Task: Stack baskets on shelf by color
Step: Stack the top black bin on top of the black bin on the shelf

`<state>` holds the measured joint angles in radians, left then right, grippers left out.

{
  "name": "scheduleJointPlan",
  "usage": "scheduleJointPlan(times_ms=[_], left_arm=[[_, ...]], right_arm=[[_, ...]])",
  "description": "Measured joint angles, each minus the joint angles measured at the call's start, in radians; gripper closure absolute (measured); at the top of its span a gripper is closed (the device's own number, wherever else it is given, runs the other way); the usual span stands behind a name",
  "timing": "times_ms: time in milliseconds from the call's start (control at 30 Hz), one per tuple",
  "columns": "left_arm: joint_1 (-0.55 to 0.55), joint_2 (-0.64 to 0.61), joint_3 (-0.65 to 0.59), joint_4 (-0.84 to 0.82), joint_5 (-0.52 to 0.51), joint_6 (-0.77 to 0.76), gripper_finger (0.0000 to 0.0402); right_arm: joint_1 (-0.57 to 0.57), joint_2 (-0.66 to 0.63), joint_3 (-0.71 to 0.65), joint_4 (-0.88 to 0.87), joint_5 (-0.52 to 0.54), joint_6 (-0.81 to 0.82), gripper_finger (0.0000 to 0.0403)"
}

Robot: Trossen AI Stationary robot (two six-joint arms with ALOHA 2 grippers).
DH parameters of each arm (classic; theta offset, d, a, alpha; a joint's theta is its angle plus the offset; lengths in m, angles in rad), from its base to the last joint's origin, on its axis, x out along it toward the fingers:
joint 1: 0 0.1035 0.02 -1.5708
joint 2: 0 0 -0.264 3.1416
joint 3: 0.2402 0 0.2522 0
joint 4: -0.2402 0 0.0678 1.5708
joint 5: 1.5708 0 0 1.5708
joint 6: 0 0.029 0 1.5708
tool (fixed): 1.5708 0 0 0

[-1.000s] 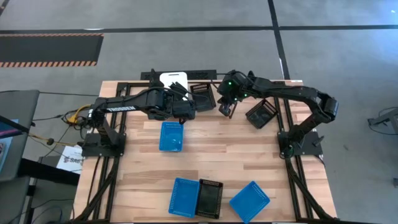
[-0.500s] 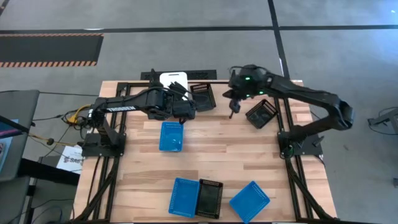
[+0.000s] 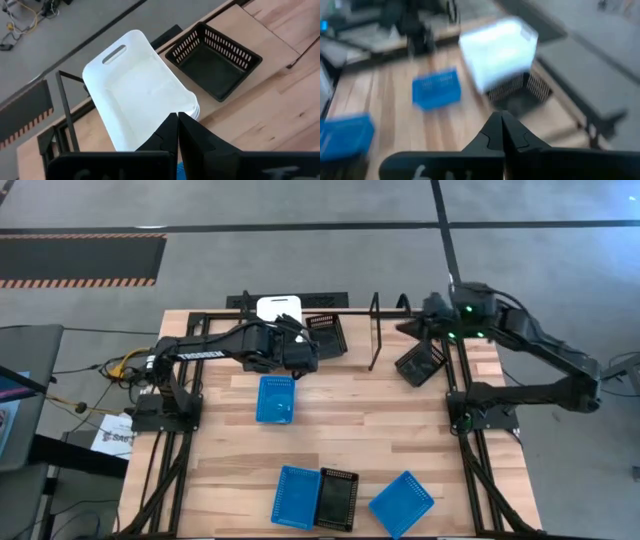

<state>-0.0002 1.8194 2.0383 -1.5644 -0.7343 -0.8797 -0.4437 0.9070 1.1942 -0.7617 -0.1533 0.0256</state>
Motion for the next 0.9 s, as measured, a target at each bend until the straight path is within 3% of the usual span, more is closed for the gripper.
scheduleJointPlan(times_ms=[300,600,900], left_arm=[[0.000,0.014,0.000,0.012,0.022,-0.072,0.0401],[0.000,0.018,0.000,0.023,0.022,-0.100,0.0401],[-0.003,0.018,0.000,0.105,0.029,-0.073,0.0401]], right_arm=[[0.046,-0.145,-0.120,-0.423,0.084,0.078,0.0402],[0.042,-0.306,-0.416,-0.418,0.088,0.146,0.0399],[0.044,-0.263,-0.530,-0.339,0.084,0.193,0.0326]])
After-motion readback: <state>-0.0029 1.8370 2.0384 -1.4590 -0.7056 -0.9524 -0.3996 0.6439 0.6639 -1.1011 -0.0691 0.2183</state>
